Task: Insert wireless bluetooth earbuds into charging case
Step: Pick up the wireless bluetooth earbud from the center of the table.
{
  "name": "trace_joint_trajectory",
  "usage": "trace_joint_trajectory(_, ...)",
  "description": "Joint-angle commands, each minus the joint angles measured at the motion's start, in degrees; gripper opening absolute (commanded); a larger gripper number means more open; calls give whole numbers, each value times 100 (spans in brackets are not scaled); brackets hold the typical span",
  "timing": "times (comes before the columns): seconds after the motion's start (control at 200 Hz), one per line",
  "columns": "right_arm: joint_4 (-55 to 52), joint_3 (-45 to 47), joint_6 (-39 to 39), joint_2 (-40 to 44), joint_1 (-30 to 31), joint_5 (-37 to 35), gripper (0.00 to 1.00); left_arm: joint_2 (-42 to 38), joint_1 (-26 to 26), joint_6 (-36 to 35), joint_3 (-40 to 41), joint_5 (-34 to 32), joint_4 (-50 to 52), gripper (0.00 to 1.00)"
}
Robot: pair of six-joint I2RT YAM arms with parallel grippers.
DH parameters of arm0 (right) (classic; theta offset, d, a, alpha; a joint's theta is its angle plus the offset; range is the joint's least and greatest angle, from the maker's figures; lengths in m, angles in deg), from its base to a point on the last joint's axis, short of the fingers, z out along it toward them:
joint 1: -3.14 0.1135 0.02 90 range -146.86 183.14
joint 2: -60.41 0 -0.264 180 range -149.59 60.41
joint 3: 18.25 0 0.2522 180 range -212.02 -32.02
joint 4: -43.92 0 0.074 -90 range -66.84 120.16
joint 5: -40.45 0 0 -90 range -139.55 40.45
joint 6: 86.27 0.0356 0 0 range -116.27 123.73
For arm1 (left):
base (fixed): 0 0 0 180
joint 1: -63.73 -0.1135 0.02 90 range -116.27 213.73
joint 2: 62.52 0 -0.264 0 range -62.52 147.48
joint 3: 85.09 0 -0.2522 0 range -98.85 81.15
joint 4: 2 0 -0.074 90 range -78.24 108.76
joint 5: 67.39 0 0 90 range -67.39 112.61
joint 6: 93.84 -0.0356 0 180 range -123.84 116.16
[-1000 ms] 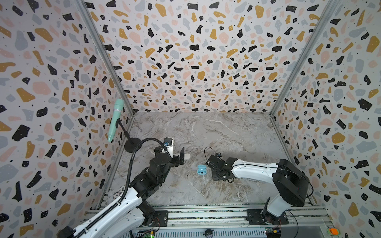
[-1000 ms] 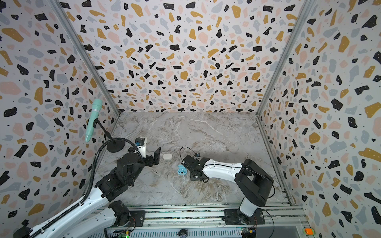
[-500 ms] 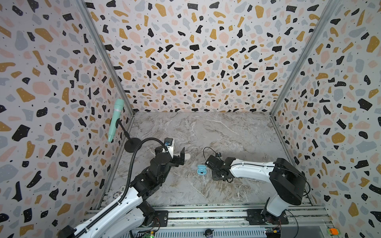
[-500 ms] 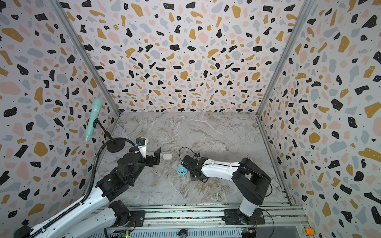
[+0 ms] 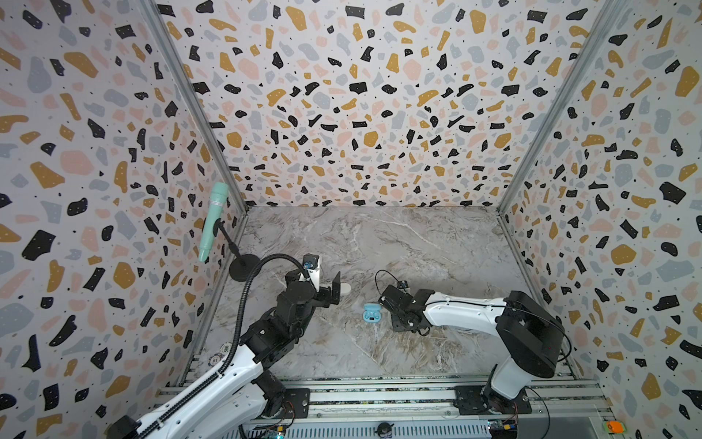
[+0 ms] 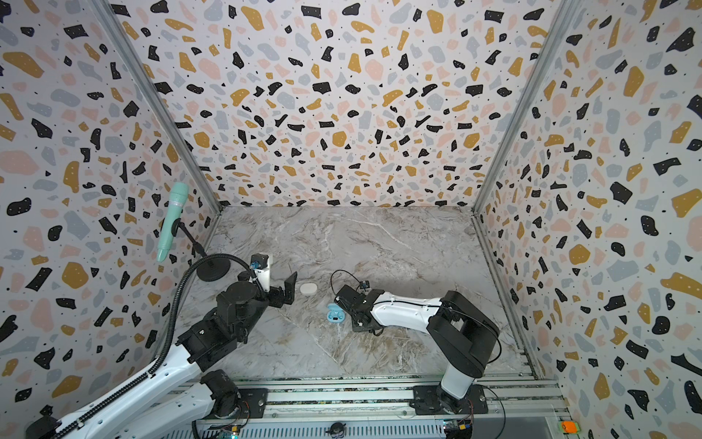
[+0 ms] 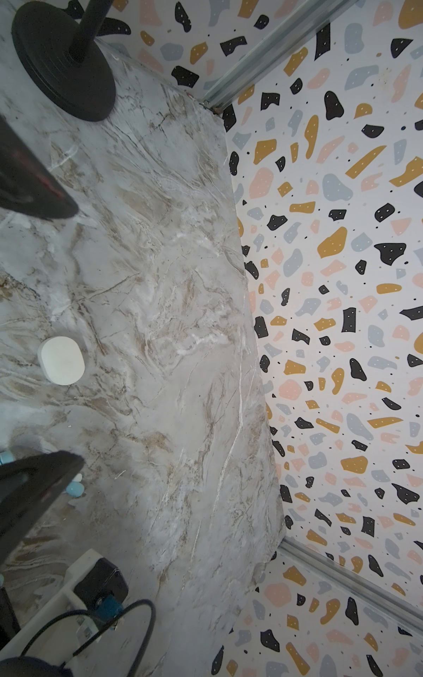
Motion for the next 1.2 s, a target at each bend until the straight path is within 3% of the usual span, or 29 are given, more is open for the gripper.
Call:
trace_joint_trajectory(0.0,-74,-17,-144,50,-82,-40,23,14,-20,-81,1,36,-110,100)
trace_joint_trajectory(1.196,109,143,-287,99,-300,281,24,75,-20,-84,-6,85,-101,100)
